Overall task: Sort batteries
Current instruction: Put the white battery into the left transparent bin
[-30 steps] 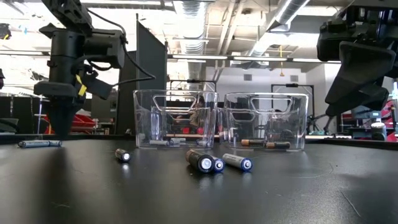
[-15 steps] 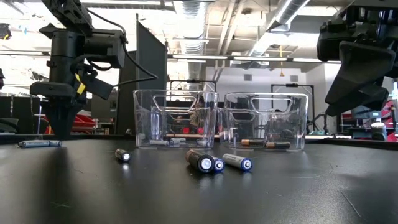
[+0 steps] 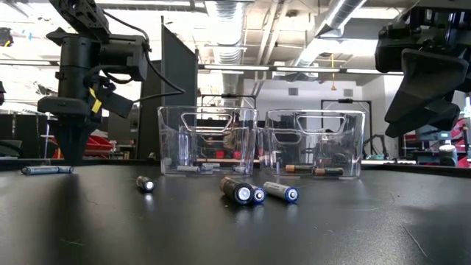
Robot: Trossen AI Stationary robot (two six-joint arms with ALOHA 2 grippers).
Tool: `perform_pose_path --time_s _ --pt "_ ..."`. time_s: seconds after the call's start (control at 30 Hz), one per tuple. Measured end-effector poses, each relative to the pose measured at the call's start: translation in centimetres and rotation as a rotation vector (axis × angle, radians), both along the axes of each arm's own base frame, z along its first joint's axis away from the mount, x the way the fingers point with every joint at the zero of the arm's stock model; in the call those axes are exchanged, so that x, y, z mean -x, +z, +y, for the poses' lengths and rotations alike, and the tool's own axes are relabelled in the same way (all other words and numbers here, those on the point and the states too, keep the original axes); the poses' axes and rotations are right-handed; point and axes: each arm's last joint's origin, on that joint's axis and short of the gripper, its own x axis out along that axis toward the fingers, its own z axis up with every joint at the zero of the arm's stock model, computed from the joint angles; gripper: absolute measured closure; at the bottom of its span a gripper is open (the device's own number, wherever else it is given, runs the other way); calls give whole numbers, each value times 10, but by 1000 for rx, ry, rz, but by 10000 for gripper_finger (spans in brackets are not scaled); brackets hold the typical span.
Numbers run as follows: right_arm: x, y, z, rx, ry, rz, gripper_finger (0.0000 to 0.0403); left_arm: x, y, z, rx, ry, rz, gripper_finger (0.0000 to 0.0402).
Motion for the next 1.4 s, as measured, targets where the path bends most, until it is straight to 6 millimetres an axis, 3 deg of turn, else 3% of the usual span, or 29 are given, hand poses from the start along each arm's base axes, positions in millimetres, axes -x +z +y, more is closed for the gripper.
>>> perform_pose_path --time_s 0.57,0.83,1.4 --pt "0 0 0 -2 -2 0 266 3 0 -1 10 65 23 264" --pt "0 0 0 -6 -6 1 266 13 -15 -2 17 88 42 264" --pt "0 0 0 -9 -8 0 266 12 -16 -1 -6 79 37 264"
